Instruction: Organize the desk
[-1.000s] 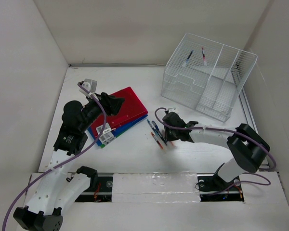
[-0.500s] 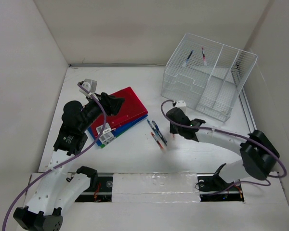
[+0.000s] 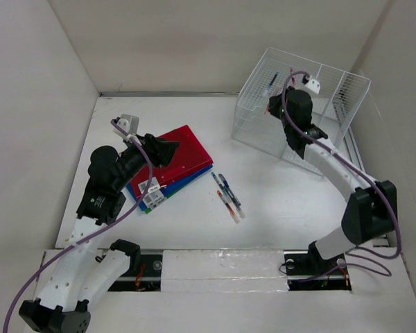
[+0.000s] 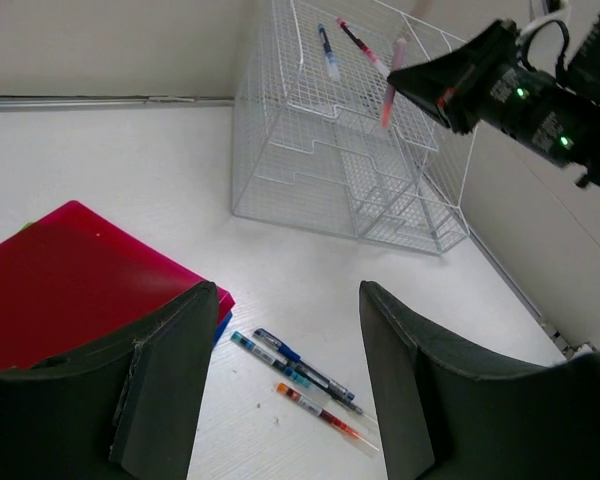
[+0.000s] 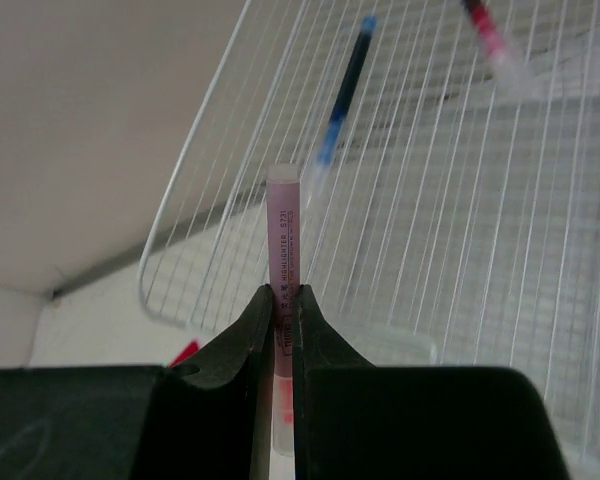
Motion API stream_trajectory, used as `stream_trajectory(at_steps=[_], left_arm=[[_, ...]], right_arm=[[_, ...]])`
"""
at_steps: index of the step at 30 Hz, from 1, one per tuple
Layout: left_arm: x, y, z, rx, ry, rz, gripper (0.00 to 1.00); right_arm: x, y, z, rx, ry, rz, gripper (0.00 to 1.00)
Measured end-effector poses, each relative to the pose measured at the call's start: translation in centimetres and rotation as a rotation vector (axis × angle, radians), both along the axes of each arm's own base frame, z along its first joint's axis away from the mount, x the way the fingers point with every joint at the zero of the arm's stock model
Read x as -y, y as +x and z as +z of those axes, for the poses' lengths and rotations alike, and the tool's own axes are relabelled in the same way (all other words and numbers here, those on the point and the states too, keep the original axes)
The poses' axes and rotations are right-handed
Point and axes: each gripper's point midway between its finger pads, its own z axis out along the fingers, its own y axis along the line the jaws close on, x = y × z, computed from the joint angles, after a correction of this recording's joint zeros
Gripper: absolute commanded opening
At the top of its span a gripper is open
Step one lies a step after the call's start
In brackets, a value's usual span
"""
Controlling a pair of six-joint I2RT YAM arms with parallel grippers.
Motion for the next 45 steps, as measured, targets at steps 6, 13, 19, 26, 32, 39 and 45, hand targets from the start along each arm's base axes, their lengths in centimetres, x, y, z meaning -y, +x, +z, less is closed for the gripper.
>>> stream_trajectory(at_steps=[6, 13, 19, 26, 32, 39, 45], left_arm=[[-0.2, -0.3, 0.4, 0.015, -0.004, 0.005, 0.54], [-0.2, -0.3, 0.5, 0.019, -0.002, 0.007, 0.54], [-0.3, -0.1, 0.3, 0.015, 0.003, 0.014, 0.53], [-0.7, 0.2, 0.2, 0.014, 0.01, 0.039, 0.24], [-0.8, -0.1, 0.7, 0.034, 0.004, 0.04, 0.18], [-0.7, 0.3, 0.2, 0.016, 0.011, 0.041, 0.26], [-0.7, 0.4, 0.1, 0.013, 0.013, 0.043, 0.26]], right_arm=[[3.8, 7.9, 2.5, 0.051, 0.042, -0.093, 0.24], [5.3, 10.9, 3.3, 0.053, 0.055, -0.095, 0.59], [1.2, 2.7, 1.2, 0.045, 0.058, 0.03, 0.0], [-11.7, -13.0, -10.5, -0.107, -0.01, 0.435, 0.12], [-12.1, -18.0, -18.6, -0.335, -0.223, 0.513, 0.39], [-12.7, -18.2, -23.1, -0.445, -0.337, 0.539, 0.34], [-14.0, -17.8, -24.8, -0.487, -0.382, 0.551, 0.33]])
